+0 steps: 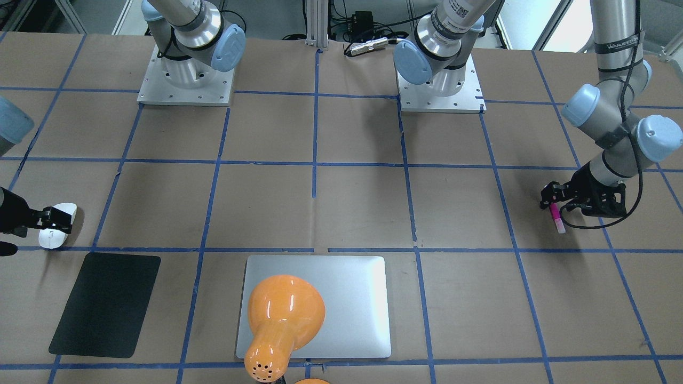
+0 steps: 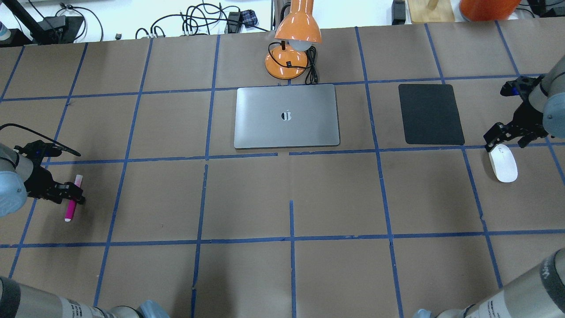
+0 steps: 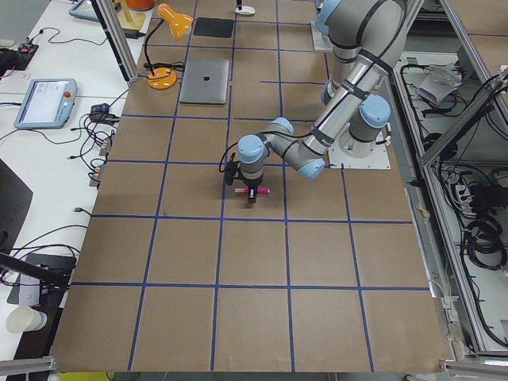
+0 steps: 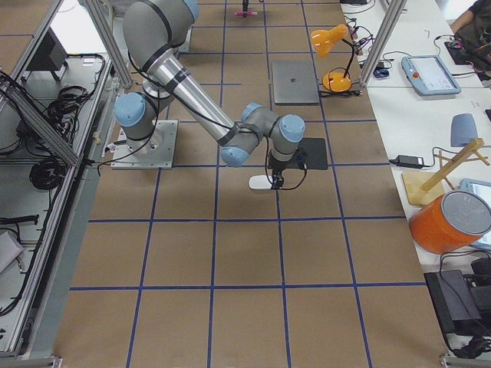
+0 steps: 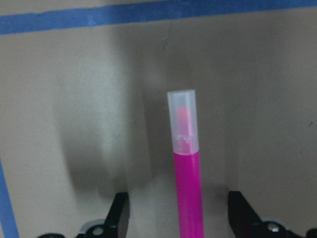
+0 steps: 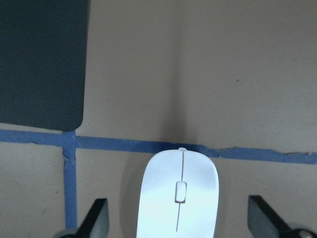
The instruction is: Place pen and mouse around notebook
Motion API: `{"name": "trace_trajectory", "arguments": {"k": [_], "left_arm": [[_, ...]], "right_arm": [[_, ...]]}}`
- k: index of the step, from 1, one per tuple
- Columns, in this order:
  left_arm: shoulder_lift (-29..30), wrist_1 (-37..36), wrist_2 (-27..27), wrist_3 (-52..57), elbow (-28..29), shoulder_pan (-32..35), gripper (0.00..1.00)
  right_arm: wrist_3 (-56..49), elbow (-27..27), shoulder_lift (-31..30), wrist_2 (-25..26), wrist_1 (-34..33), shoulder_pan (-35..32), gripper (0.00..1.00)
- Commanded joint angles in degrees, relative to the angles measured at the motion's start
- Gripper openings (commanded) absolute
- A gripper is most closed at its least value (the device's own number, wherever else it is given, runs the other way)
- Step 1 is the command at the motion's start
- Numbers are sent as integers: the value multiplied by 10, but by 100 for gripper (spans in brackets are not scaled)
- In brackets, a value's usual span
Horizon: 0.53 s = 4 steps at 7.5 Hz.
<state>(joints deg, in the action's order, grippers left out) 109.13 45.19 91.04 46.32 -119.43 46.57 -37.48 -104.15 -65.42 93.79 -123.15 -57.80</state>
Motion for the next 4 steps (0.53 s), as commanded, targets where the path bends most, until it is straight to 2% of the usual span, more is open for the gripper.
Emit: {"name": "trace_trajectory", "arguments": {"k": [1, 2, 3, 4], "left_arm": [[-3, 0, 1, -7, 1, 0, 19], [-6, 0, 1, -8, 1, 0, 6], [-6, 1, 1, -7, 1, 0, 0], [-8, 2, 1, -8, 1, 0, 0]], "right_arm": [[0, -6, 6, 4, -3, 1, 100], [5, -12, 6, 6, -2, 1, 100], [5, -18, 6, 23, 0, 1, 100], [5, -25, 6, 33, -2, 1, 100]]}}
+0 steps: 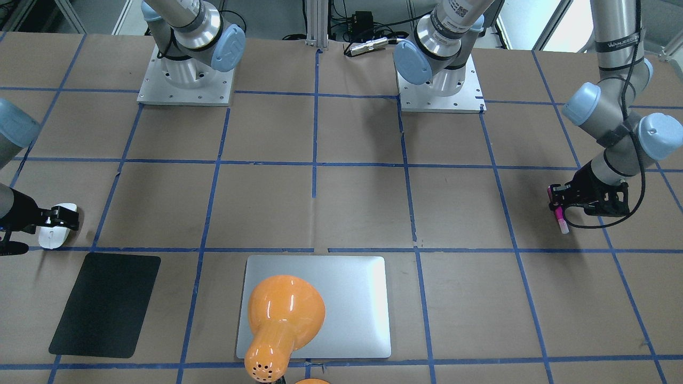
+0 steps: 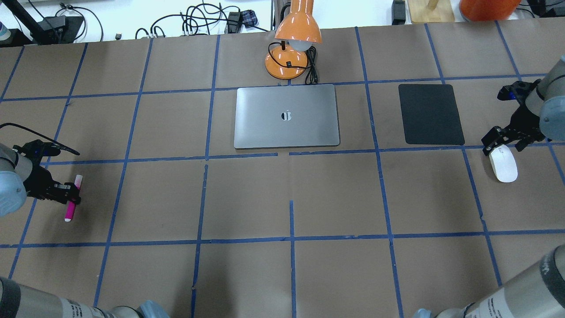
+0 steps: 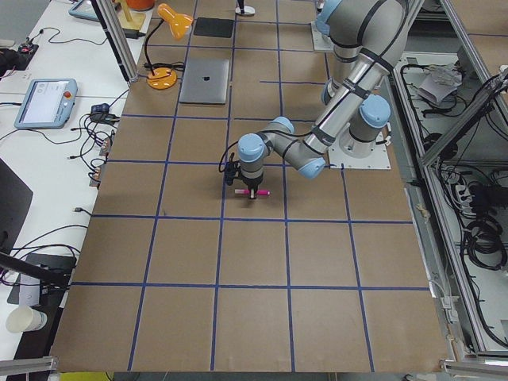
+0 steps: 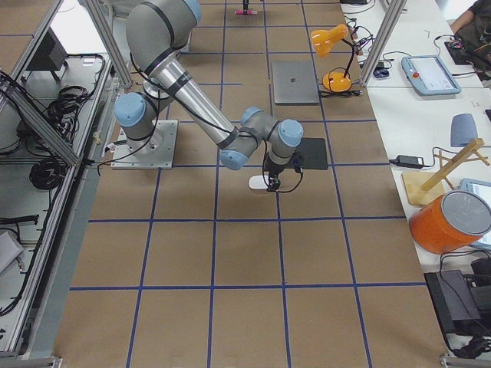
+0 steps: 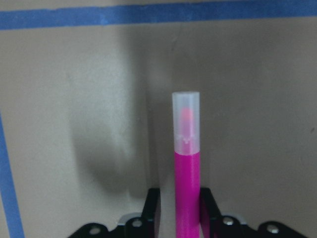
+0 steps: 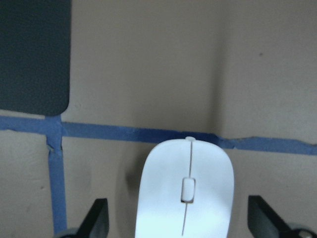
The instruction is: Place pen and mouse around notebook
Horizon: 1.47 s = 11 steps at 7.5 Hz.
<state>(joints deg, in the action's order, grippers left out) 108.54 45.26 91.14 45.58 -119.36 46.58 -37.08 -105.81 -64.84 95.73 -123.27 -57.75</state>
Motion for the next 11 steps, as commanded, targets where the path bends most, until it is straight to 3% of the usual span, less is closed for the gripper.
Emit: {"name": "trace_trajectory", "arguments": {"k": [1, 3, 4, 6, 9, 11], "left_arm": [[-8, 5, 3, -1, 3, 0, 0], [-24, 18, 4, -26, 9, 6, 0], [-43, 59, 3, -84, 14, 20, 0], [-88, 158, 2, -268, 46, 109, 0], [-125, 186, -7, -623, 58, 254, 0], [-120, 185, -8, -879, 63, 369, 0]], "right_arm": [[2, -9, 1, 12, 0, 0, 96], [3, -5, 1, 3, 0, 0, 61], [3, -4, 1, 3, 0, 0, 46], [10, 17, -15, 2, 5, -10, 30], [87, 145, -13, 4, 93, -97, 30], [181, 155, 32, -61, 83, -145, 30]]}}
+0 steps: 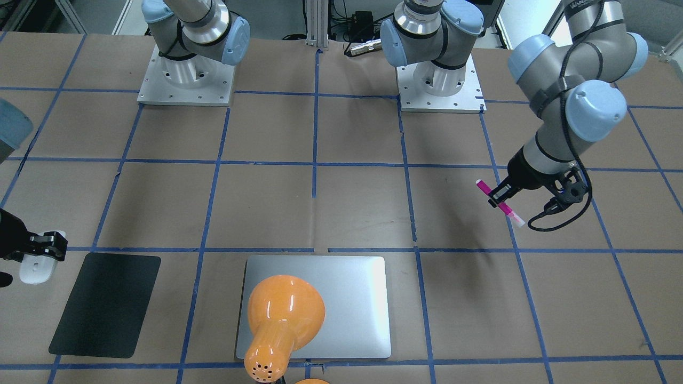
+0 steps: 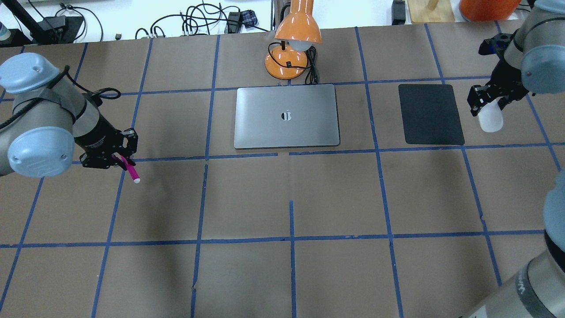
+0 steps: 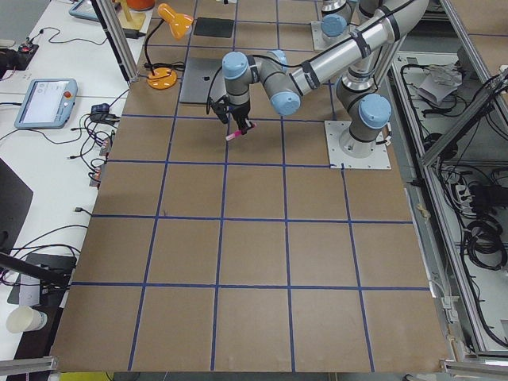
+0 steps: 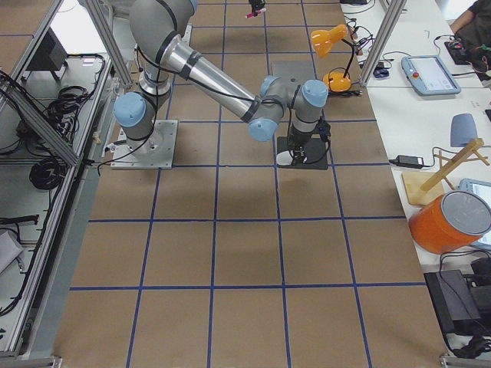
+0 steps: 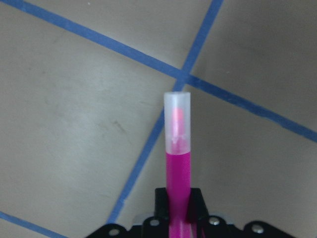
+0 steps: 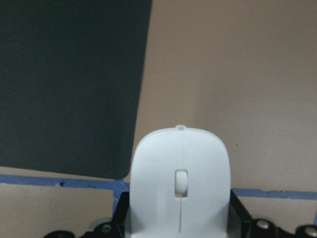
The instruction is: Place pen and mouse around notebook
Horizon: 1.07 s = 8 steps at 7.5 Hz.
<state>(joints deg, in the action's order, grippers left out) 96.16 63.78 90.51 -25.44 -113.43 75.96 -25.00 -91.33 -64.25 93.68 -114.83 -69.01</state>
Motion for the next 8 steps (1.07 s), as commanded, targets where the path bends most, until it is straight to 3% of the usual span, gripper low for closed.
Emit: {"name": "trace_trajectory", "arguments": {"k": [1, 3, 5, 7, 8], "left_arm": [[20, -8, -3, -294, 22, 138, 0], [62, -11, -46, -493, 66, 217, 0], [106, -58, -47, -611, 74, 283, 0], [147, -74, -40, -697, 79, 353, 0], [164, -78, -41, -715, 87, 359, 0]], "right_arm": [[79, 10, 53, -45, -51, -46, 30], [80, 10, 85, -37, -75, -50, 30], [80, 9, 89, -35, -73, -50, 33], [78, 10, 90, -37, -73, -50, 100], [76, 10, 86, -36, -70, -50, 100]]}}
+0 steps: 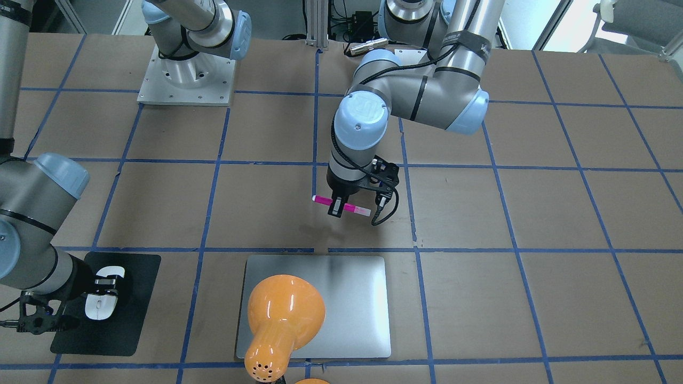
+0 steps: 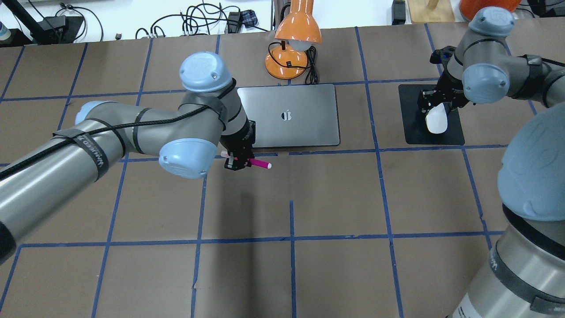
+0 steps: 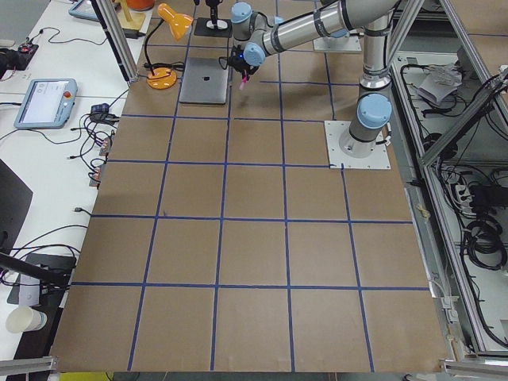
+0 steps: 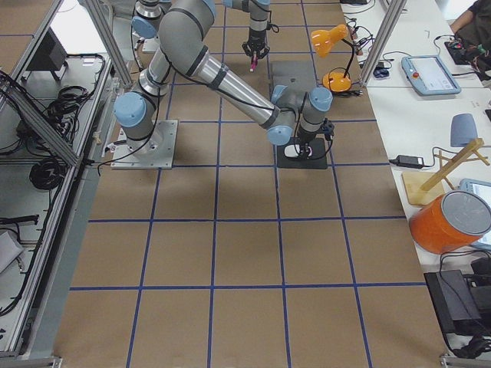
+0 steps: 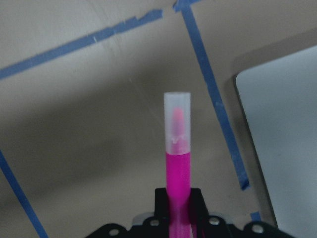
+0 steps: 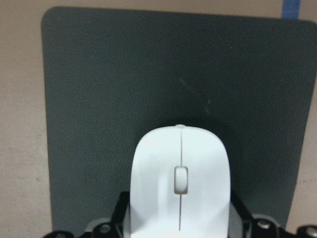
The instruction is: Place pen and mouse around notebook
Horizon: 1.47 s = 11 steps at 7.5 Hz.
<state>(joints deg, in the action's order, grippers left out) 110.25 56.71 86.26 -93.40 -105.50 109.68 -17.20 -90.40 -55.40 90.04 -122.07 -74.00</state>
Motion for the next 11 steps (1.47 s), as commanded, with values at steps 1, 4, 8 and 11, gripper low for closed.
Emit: {"name": "trace_trajectory", "arguments": {"k": [1, 4, 8, 11], "left_arm": [[36, -9, 1, -39, 10, 28, 0], [65, -45, -2, -72, 14, 42, 0], [78, -70, -19, -138, 10, 48, 10], [56, -63, -14, -131, 11, 44, 100]], "right_arm": [[-1, 2, -14, 2, 7, -4, 100], [2, 3, -94, 22, 96, -47, 100], [23, 2, -173, 21, 179, -99, 100], [82, 3, -223, 22, 209, -136, 100]]}}
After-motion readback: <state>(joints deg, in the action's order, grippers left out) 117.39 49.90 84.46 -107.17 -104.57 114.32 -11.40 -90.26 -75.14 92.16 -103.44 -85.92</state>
